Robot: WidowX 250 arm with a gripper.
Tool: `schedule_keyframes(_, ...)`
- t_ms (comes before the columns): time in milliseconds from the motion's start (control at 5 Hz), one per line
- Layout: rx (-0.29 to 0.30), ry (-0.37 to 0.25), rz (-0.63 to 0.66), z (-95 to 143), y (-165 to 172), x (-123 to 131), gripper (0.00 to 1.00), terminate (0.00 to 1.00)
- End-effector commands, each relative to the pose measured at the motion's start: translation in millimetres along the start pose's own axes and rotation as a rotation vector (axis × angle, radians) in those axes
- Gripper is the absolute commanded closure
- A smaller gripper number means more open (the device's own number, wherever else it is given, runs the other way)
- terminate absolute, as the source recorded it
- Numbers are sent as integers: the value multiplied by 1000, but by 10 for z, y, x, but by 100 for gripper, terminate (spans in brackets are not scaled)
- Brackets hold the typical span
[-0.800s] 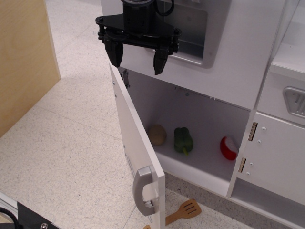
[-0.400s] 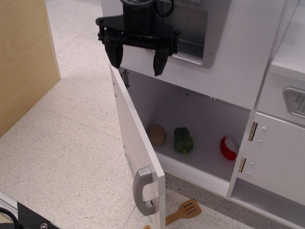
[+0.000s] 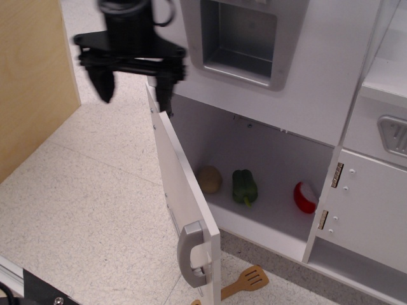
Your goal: Close low fridge
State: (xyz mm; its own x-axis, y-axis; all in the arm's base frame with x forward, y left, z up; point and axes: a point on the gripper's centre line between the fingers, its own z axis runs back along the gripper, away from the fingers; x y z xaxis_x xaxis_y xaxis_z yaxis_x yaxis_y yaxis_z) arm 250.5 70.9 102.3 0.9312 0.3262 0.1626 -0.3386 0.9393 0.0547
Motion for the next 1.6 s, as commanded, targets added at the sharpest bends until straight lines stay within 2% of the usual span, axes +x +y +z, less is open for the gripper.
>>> schedule_keyframes(0,27,-23,73,-110,346,-87,0,0)
schedule_keyframes(400,67,-16,22,-699,479,-215,0,0)
schedule_keyframes(600,70,19,1,-968,403,-257,0,0)
schedule_keyframes(1000,81,21,-4,-1406,50,-262,0,0)
schedule_keyframes(1400,16,0,30,-1538,-232,-142,0,0)
